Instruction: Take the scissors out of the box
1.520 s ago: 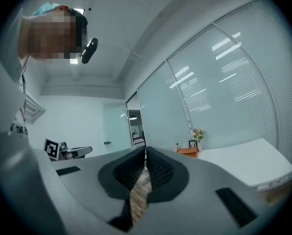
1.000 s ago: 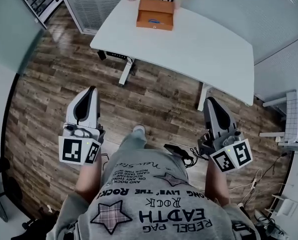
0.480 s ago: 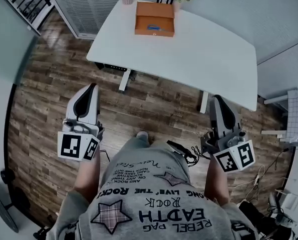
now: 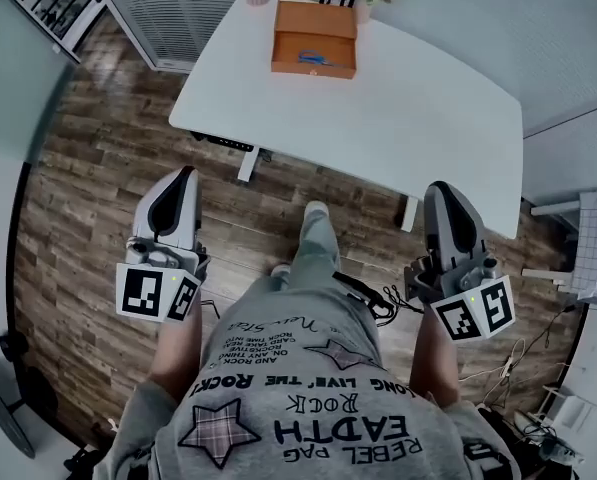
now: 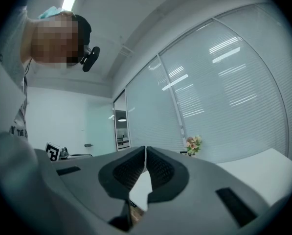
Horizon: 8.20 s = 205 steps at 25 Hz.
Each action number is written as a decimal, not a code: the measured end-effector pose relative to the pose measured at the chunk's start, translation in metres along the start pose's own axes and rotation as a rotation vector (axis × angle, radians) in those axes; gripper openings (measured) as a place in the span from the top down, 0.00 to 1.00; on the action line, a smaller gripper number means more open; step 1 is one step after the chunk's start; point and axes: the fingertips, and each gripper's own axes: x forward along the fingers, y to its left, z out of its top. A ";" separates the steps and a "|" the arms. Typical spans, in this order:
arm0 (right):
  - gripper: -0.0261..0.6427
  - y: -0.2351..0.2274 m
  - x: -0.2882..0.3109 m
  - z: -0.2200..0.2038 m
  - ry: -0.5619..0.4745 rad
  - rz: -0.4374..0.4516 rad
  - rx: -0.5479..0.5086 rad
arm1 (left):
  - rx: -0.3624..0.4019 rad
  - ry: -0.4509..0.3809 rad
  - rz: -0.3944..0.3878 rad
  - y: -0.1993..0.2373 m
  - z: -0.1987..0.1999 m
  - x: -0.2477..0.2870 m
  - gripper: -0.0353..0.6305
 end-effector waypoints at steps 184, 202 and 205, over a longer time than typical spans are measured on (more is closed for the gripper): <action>0.84 -0.156 0.454 -0.242 0.538 0.489 -0.183 | 0.014 0.125 0.020 0.108 -0.056 0.315 0.93; 0.84 -0.150 0.447 -0.144 0.278 0.433 -0.077 | 0.052 0.091 0.003 0.101 -0.036 0.313 0.93; 0.84 -0.153 0.446 -0.134 0.244 0.423 -0.079 | 0.054 0.088 0.000 0.099 -0.035 0.315 0.93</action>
